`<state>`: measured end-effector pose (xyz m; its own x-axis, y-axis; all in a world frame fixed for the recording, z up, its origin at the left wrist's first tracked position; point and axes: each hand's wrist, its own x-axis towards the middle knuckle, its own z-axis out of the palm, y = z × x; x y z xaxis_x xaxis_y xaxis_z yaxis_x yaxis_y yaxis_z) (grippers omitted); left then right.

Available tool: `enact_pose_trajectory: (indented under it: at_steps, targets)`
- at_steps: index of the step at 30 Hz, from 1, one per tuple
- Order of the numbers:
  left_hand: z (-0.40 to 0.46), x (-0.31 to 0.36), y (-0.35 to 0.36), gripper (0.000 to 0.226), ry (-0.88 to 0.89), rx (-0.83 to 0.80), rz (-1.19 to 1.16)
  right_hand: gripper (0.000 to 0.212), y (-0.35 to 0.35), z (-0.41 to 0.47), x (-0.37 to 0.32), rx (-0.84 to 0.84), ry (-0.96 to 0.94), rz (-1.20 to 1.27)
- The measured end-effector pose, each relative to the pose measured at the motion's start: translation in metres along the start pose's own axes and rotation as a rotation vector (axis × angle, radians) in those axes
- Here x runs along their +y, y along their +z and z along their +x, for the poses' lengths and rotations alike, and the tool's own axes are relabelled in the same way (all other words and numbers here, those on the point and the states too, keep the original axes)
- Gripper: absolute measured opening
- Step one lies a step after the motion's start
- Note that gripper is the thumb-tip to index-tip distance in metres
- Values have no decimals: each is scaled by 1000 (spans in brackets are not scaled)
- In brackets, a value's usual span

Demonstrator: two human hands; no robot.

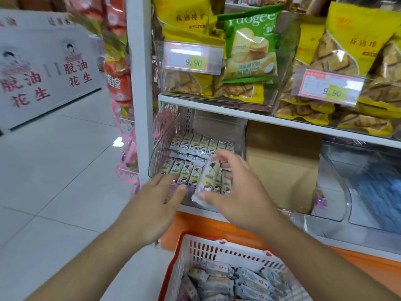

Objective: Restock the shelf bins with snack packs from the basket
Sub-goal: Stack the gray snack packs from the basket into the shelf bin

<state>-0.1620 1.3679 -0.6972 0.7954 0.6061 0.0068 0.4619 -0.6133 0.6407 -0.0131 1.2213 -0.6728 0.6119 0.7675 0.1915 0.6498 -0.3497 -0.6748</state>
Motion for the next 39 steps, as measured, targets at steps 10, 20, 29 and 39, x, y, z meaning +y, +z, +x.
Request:
enact_pose_trajectory:
  at_steps: [10, 20, 29, 39]
  targets:
    - [10, -51, -16, 82, -83, -217, 84, 118, 96, 136, 6, -191, 61, -121]
    - [13, -47, -19, 80, -82, -206, -68, 119, 122, 147, 8, -210, 57, -118]
    - [11, -31, -11, 68, -11, -28, -95, 103, 87, 112, 2, -181, 33, -25]
    - [-12, -33, 75, 32, -78, -29, -44, 6, 36, -49, 44, -280, 88, 63]
